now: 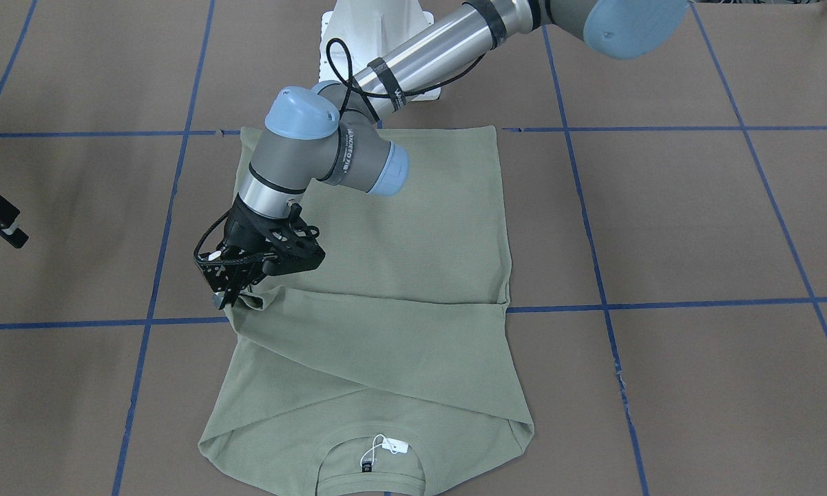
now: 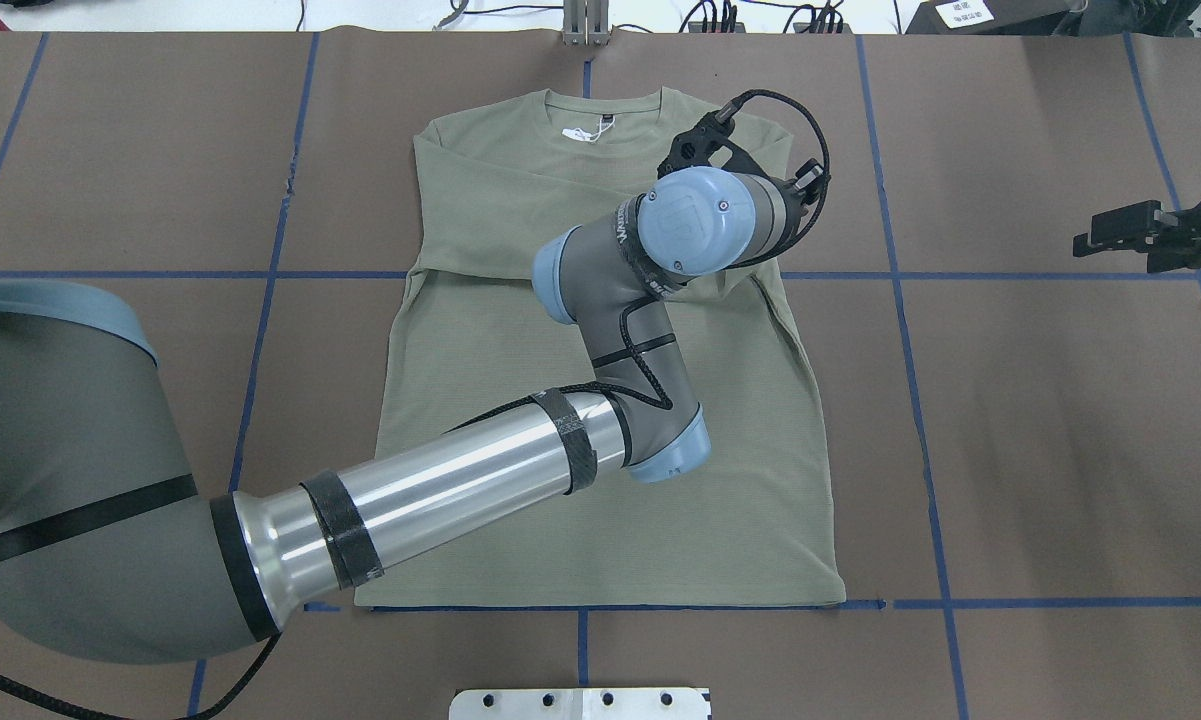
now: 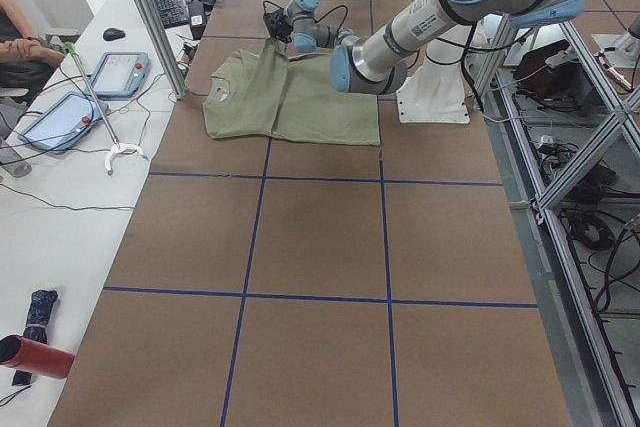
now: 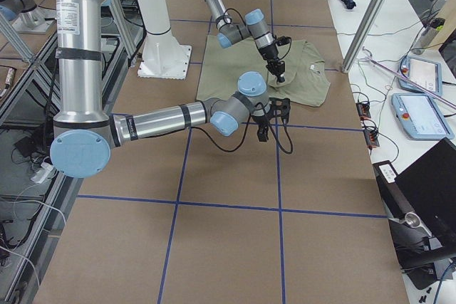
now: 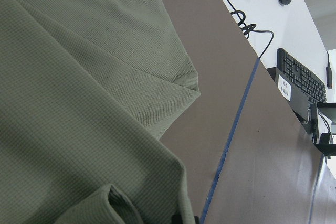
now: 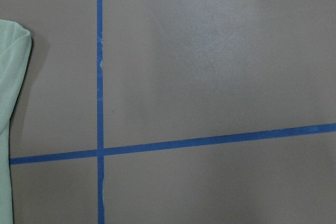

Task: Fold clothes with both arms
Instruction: 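Fold the held sleeve across the shirt body toward the right side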

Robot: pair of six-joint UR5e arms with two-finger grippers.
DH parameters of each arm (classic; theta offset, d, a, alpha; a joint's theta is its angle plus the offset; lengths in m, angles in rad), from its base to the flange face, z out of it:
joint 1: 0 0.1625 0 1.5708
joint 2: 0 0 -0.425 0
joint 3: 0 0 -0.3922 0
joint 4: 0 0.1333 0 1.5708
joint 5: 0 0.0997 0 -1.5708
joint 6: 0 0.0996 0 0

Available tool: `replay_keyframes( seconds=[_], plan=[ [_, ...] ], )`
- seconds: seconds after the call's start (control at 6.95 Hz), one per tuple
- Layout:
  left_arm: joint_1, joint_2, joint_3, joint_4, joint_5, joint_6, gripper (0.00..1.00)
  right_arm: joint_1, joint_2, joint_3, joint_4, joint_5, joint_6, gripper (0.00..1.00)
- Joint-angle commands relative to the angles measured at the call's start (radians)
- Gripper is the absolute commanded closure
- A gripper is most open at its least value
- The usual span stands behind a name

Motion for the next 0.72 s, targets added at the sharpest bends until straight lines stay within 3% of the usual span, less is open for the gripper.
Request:
replay_keyframes(
  seconds=[0.0,0.14,0.29,0.58],
  plan=[
    [0.016,0.007,-0.008,0.0,0.002,0.039,0.23,-0.001,0.008,0.002,0.001,-0.002,0.013,0.0],
    [0.014,0.015,-0.049,0.004,-0.006,0.071,0.23,-0.001,0.012,0.011,0.001,-0.004,0.026,0.0],
    [0.013,0.07,-0.169,0.041,-0.015,0.073,0.24,-0.013,0.013,0.033,0.006,-0.002,0.127,0.0],
    [-0.013,0.27,-0.57,0.275,-0.153,0.127,0.24,-0.124,-0.001,0.097,0.079,-0.039,0.363,0.0]
  ],
)
